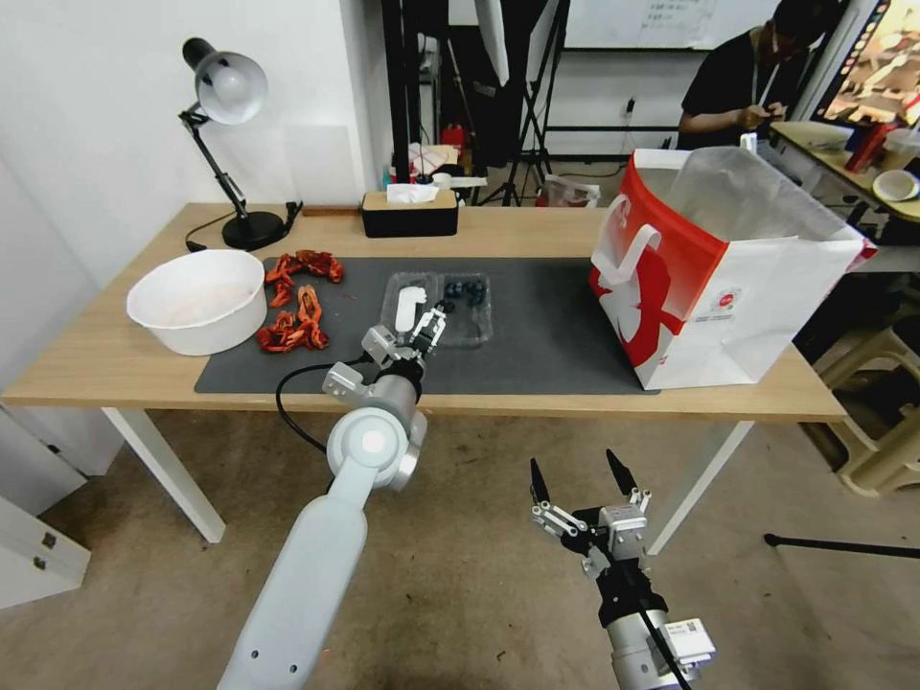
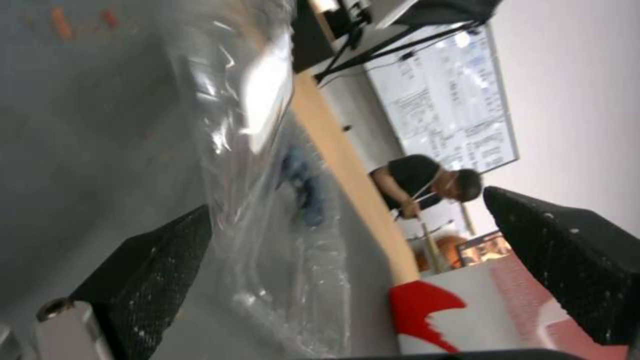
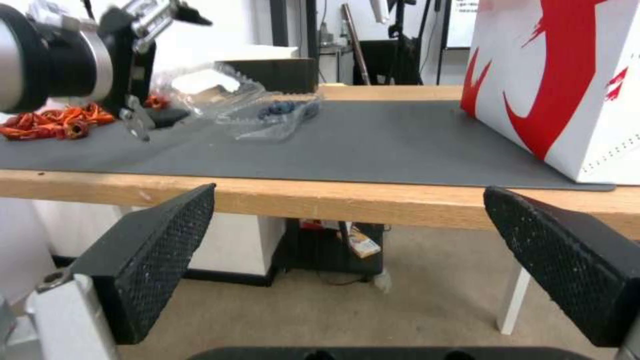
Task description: Close the takeout container lid, then place the container into the takeout bag.
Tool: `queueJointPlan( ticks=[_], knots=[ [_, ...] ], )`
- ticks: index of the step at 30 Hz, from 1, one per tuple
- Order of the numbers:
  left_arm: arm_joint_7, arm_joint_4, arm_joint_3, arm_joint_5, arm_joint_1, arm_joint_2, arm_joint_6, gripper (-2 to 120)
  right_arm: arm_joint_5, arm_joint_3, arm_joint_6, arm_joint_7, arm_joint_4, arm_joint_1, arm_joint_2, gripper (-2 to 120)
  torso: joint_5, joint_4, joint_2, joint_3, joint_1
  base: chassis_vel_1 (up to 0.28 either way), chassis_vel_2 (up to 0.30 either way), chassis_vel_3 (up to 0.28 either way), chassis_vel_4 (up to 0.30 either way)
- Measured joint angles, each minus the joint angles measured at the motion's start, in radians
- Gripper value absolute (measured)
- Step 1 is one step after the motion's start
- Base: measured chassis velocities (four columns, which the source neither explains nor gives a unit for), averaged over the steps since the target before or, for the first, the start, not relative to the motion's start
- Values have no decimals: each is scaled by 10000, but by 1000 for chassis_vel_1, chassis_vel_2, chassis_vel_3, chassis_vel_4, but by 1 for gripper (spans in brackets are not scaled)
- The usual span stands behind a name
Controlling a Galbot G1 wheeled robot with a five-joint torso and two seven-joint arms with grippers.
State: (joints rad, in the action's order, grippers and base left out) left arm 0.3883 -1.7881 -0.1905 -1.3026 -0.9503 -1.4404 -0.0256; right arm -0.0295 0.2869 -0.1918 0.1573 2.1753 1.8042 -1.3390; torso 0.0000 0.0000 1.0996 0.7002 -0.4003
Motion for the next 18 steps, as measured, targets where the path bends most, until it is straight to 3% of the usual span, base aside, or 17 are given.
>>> queueJointPlan(
  ticks=[7, 18],
  knots=[
    [-1277, -27, 298, 654, 46, 93, 350, 100, 99, -9, -58, -3, -5, 70, -60, 100, 0, 0, 2, -2, 3, 0, 0, 0, 0],
    [-1891, 283, 752, 389, 622, -4, 75, 100, 221, 23, -77, -11, 36, 142, -157, 100, 1, 0, 3, -3, 3, 0, 0, 0, 0]
  ],
)
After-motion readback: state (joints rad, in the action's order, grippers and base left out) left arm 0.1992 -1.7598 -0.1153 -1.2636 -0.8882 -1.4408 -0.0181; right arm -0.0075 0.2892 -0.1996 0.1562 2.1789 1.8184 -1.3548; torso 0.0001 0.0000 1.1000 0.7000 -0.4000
